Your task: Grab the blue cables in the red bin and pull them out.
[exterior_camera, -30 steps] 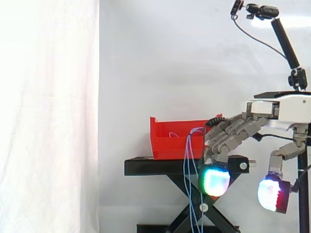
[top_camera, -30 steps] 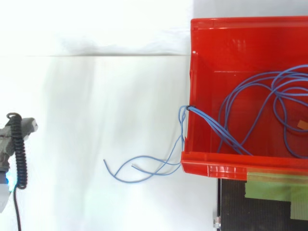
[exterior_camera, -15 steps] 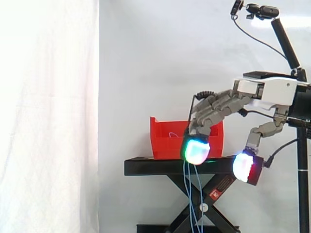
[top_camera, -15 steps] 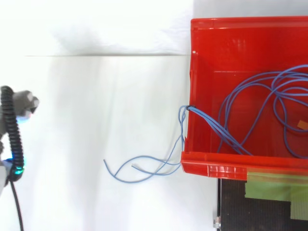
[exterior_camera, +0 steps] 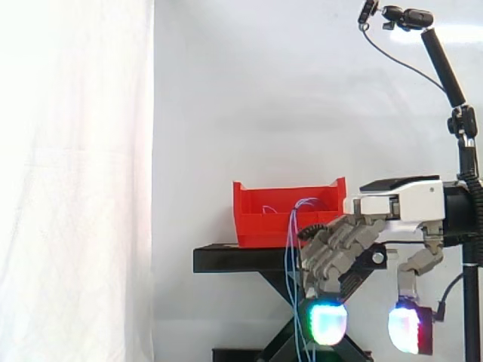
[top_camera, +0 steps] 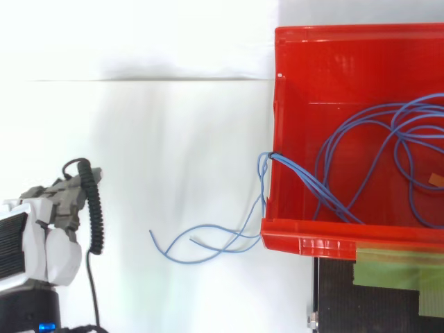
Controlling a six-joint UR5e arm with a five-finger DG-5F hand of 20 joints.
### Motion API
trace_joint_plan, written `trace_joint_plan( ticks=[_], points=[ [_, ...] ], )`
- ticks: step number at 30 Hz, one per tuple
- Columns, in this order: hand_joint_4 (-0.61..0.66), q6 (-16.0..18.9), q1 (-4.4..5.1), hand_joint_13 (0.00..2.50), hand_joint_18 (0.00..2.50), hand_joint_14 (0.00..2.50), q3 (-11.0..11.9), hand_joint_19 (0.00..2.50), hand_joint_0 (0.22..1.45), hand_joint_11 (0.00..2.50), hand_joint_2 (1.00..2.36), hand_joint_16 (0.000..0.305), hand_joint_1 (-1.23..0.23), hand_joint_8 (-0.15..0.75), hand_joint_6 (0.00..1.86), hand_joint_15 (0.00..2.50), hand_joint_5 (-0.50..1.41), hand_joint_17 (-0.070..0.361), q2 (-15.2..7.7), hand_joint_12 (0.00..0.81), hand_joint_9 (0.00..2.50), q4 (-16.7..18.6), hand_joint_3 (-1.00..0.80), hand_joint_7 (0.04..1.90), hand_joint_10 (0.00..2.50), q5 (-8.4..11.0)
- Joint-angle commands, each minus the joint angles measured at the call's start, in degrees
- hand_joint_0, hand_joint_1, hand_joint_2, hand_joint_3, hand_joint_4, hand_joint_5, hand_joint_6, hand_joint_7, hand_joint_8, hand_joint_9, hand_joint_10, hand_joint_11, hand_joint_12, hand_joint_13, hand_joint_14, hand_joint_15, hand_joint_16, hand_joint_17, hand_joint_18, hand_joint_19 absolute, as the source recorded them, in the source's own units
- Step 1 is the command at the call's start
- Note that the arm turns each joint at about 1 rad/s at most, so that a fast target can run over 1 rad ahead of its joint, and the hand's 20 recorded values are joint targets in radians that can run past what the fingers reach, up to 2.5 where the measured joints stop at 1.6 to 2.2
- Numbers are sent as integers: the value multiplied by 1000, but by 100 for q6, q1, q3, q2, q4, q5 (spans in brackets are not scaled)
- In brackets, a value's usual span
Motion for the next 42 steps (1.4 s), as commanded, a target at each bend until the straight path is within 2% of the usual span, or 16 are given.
trace_joint_plan(
  ticks=[1,4,8,9,11,12,14,20,22,23,26,30,36,41,42],
  points=[
    [150,-94,-35,661,462,19,375,409,671,858,1000,50,-967,254,11,496,653,112,-98,352,802,-359,-1000,665,27,-280],
    [143,-410,-97,660,460,19,674,417,674,859,1000,50,-967,250,10,497,653,111,-98,352,800,-544,-1000,666,27,-289],
    [137,-683,-149,656,460,21,858,409,676,870,1000,49,-968,251,12,497,651,111,-98,353,803,-623,-1000,659,26,-324],
    [130,-955,-193,654,460,20,1095,410,676,847,1000,49,-968,251,11,492,652,111,-98,354,802,-702,-1000,637,26,-385],
    [128,-1122,-220,641,458,19,1183,411,678,843,1000,49,-971,249,13,492,647,111,-98,351,794,-746,-1000,616,26,-403],
    [126,-1325,-228,634,457,19,1254,414,678,861,1000,49,-971,248,13,487,647,111,-98,352,791,-772,-1000,611,27,-385],
    [119,-1588,-237,630,456,20,1280,414,679,850,1000,49,-972,248,12,485,645,111,-98,352,786,-755,-1000,603,26,-376],
    [104,-1957,-255,611,449,19,1280,414,681,829,1000,49,-976,244,15,468,634,111,-98,349,764,-596,-1000,563,26,-271],
    [101,-2195,-272,608,446,19,1271,414,681,824,1000,50,-978,244,15,468,632,111,-106,350,770,-693,-1000,557,25,-157],
    [102,-2195,-272,608,445,19,1271,414,682,823,1000,49,-977,244,15,468,632,111,-106,350,768,-693,-1000,558,26,-157],
    [107,-2678,-281,605,445,18,1262,415,682,818,1000,49,-978,244,15,464,632,111,-238,349,762,-737,-1000,548,26,151],
    [107,-2731,-316,601,445,18,1271,412,682,802,1000,49,-978,246,15,461,628,111,-414,348,756,-763,-1000,544,25,221],
    [109,-2713,-360,598,444,18,1280,408,684,782,1000,49,-979,242,16,461,627,111,-414,347,752,-1177,-1000,535,25,221],
    [107,-2748,-413,597,442,20,1368,414,686,793,1000,49,-982,241,15,456,628,111,-423,348,750,-1194,-1000,530,26,212],
    [107,-2836,-448,597,441,19,1421,417,688,795,1000,49,-981,244,14,458,628,111,-423,348,752,-1203,-1000,532,23,212]
  ],
)
